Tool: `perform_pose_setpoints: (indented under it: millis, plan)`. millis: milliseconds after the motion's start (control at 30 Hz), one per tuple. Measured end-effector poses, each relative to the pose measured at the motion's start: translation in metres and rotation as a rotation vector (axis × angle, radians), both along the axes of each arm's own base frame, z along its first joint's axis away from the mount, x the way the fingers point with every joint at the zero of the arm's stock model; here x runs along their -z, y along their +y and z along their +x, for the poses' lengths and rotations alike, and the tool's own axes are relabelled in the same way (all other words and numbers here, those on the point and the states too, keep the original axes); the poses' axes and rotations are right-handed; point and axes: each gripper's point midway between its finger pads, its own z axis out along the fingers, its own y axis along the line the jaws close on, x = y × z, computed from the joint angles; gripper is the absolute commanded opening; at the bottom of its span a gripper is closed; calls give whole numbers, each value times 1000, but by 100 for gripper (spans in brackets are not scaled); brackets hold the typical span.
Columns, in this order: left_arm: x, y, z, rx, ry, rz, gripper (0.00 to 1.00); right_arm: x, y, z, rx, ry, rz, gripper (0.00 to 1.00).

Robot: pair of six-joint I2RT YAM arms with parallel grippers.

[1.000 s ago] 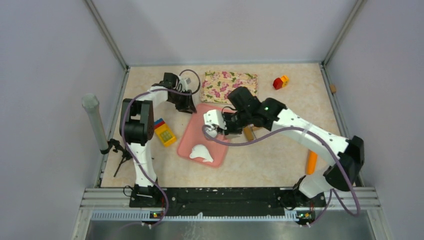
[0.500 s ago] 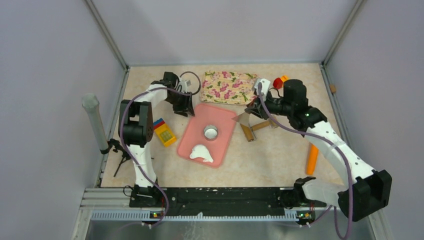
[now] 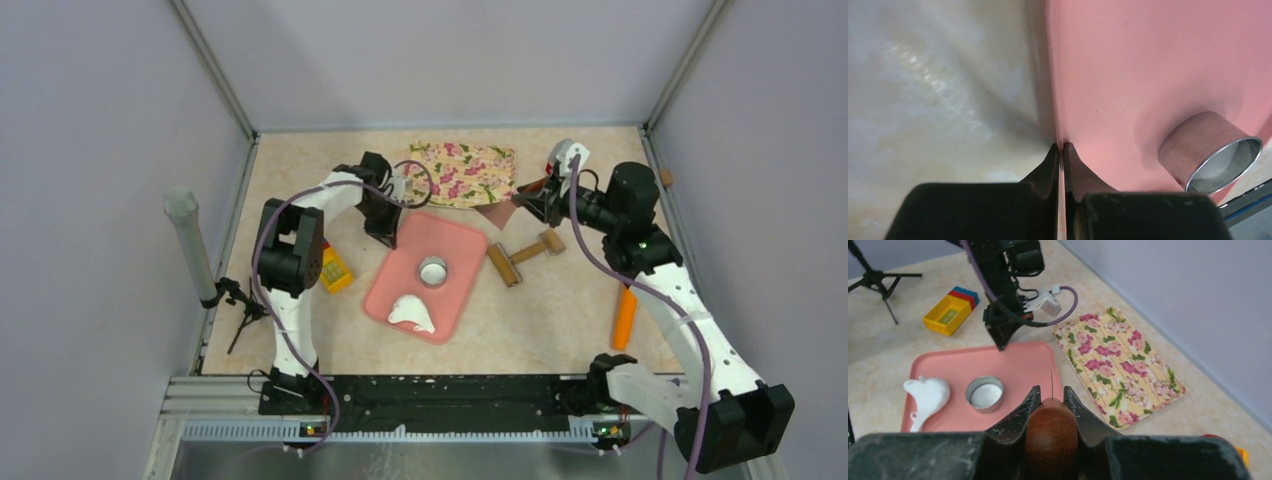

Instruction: Roll out the dumpling wrappers from the dough

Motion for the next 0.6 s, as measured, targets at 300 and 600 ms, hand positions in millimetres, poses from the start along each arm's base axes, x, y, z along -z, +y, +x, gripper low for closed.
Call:
perform_pose_setpoints:
  millis: [300,600]
  plan:
    - [-4,-42,4,241,-76,69,0,-2,-46,30,198,66,96,0]
    - [-12,-88,22,509,-261,157,0,2,-48,29,207,110,128,0]
